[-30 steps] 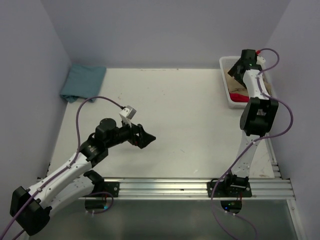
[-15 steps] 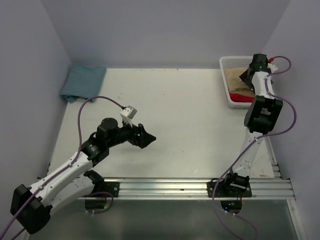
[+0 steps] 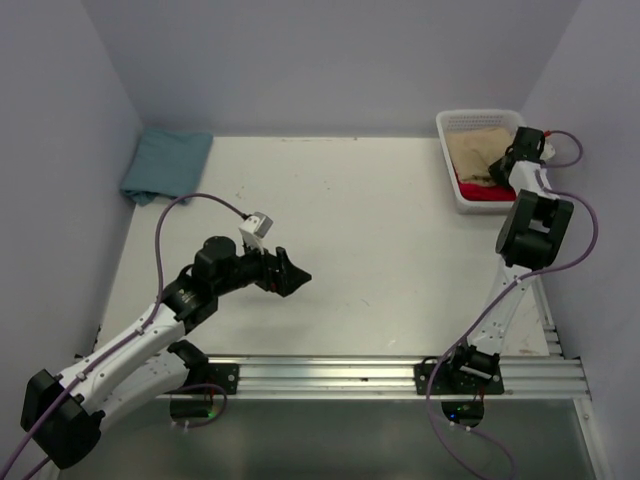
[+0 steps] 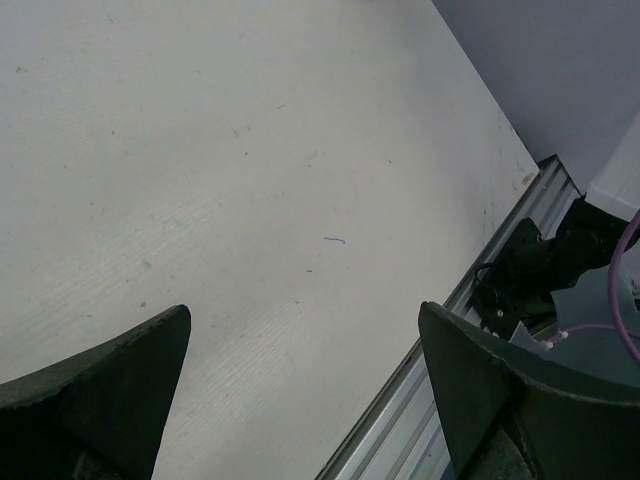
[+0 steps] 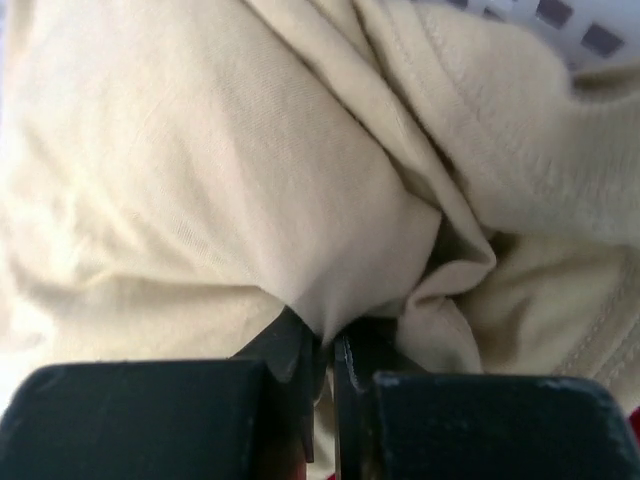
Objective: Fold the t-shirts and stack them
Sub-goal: Grab crumpled tshirt from bin with the right arm, then move the tshirt to the center of the board
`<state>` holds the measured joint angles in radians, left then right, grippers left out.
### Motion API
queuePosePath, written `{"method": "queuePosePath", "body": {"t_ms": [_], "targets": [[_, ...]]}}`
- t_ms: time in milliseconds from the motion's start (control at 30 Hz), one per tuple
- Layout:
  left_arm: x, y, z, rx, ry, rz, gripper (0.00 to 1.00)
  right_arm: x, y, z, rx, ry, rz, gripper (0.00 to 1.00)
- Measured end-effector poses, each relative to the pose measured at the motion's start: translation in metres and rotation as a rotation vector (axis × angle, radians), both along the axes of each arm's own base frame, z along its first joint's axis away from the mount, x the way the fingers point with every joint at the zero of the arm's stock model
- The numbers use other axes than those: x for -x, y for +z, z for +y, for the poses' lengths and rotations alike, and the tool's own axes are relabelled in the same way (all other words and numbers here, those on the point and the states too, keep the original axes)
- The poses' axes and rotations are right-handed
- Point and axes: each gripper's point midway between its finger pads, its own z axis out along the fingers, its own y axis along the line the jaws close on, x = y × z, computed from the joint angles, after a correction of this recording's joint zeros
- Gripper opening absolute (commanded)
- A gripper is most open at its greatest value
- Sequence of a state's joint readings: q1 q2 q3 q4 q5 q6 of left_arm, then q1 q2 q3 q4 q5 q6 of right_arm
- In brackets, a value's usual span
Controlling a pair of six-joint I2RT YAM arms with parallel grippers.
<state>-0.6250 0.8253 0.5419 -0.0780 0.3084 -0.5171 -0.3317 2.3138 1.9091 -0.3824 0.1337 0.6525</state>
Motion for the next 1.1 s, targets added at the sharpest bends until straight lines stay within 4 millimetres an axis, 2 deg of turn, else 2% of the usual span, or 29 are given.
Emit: {"method": "queuePosePath", "body": {"t_ms": [133, 233, 367, 400, 567, 733, 900, 1000, 1100], "targets": [[0.0, 0.001, -0.001, 0.009, 0.004, 0.009, 1.0, 0.004, 0.012, 0.015, -0.039, 0.077, -0.155, 0.0], [0.0, 0.001, -0.001, 0.014, 0.005, 0.012, 1.0, 0.002, 0.036, 0.036, -0.074, 0.162, -0.266, 0.0], [0.0, 0.001, -0.002, 0.015, 0.003, 0.015, 1.0, -0.001, 0.085, 0.062, -0.091, 0.272, -0.424, 0.0], [0.0, 0.002, -0.002, 0.018, 0.001, 0.012, 1.0, 0.0, 0.111, 0.073, -0.091, 0.316, -0.49, 0.0], [-0.001, 0.008, -0.005, 0.039, -0.01, -0.009, 1.0, 0.01, 0.186, 0.104, -0.096, 0.449, -0.688, 0.0], [0.001, 0.005, -0.005, 0.043, -0.015, -0.011, 1.0, 0.022, 0.245, 0.133, -0.152, 0.575, -0.868, 0.0], [0.002, 0.012, -0.003, 0.059, -0.012, -0.035, 1.0, 0.043, 0.286, 0.176, -0.273, 0.75, -1.002, 0.0], [0.001, 0.017, -0.001, 0.065, 0.003, -0.053, 1.0, 0.066, 0.302, 0.211, -0.335, 0.866, -1.041, 0.0], [0.0, 0.02, 0.004, 0.064, 0.027, -0.065, 1.0, 0.098, 0.312, 0.249, -0.354, 0.975, -1.039, 0.0]]}}
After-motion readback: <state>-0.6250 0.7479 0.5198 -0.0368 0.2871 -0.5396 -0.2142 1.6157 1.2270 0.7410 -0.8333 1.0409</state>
